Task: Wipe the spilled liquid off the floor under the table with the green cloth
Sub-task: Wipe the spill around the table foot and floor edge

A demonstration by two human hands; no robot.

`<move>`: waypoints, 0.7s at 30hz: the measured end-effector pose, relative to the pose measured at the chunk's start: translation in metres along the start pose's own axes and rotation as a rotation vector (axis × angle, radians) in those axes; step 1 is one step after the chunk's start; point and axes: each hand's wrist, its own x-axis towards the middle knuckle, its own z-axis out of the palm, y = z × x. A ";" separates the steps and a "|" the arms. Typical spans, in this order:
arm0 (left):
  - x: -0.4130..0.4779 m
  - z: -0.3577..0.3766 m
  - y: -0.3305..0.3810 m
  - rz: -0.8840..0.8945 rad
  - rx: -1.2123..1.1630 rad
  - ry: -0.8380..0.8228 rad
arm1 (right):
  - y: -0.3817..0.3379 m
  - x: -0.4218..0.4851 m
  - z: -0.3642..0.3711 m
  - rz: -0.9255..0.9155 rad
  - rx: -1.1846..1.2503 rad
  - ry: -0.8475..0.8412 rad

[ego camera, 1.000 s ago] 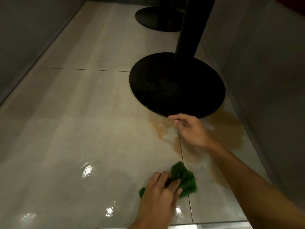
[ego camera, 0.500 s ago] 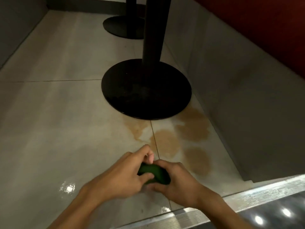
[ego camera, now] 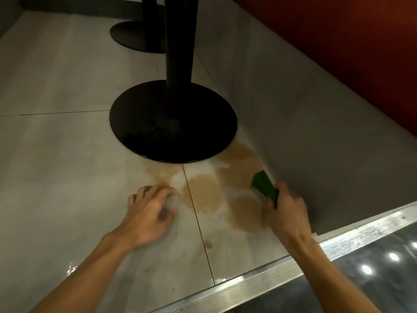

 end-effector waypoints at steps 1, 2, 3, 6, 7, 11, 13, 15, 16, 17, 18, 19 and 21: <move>-0.002 0.004 -0.007 -0.002 0.024 -0.006 | 0.007 0.000 0.014 0.023 -0.066 0.006; -0.003 0.007 -0.012 0.008 0.048 -0.004 | 0.013 -0.002 0.028 0.029 -0.107 0.009; -0.004 0.010 -0.014 0.013 0.065 -0.003 | 0.018 -0.003 0.042 0.037 -0.132 0.016; -0.003 0.014 -0.016 0.013 0.071 0.035 | 0.026 -0.010 0.067 0.066 -0.085 0.129; -0.003 0.015 -0.016 0.007 0.068 0.050 | 0.025 -0.013 0.071 0.079 -0.038 0.177; -0.001 0.019 -0.016 -0.028 0.063 0.097 | -0.001 -0.039 0.085 0.019 0.005 0.274; -0.001 0.021 -0.015 -0.036 0.058 0.106 | -0.018 -0.053 0.093 -0.018 0.019 0.245; -0.002 0.022 -0.014 -0.031 0.065 0.100 | -0.028 -0.061 0.096 -0.042 0.010 0.202; -0.003 0.022 -0.015 -0.028 0.069 0.095 | -0.028 -0.064 0.096 -0.065 -0.014 0.180; -0.004 0.022 -0.016 -0.022 0.073 0.092 | -0.026 -0.066 0.094 -0.094 -0.037 0.149; -0.004 0.022 -0.017 -0.014 0.077 0.088 | -0.020 -0.065 0.091 -0.119 -0.047 0.109; -0.004 0.021 -0.019 -0.008 0.080 0.081 | -0.013 -0.062 0.087 -0.140 -0.044 0.061; -0.005 0.020 -0.022 -0.004 0.087 0.065 | 0.005 -0.048 0.078 -0.138 -0.062 0.024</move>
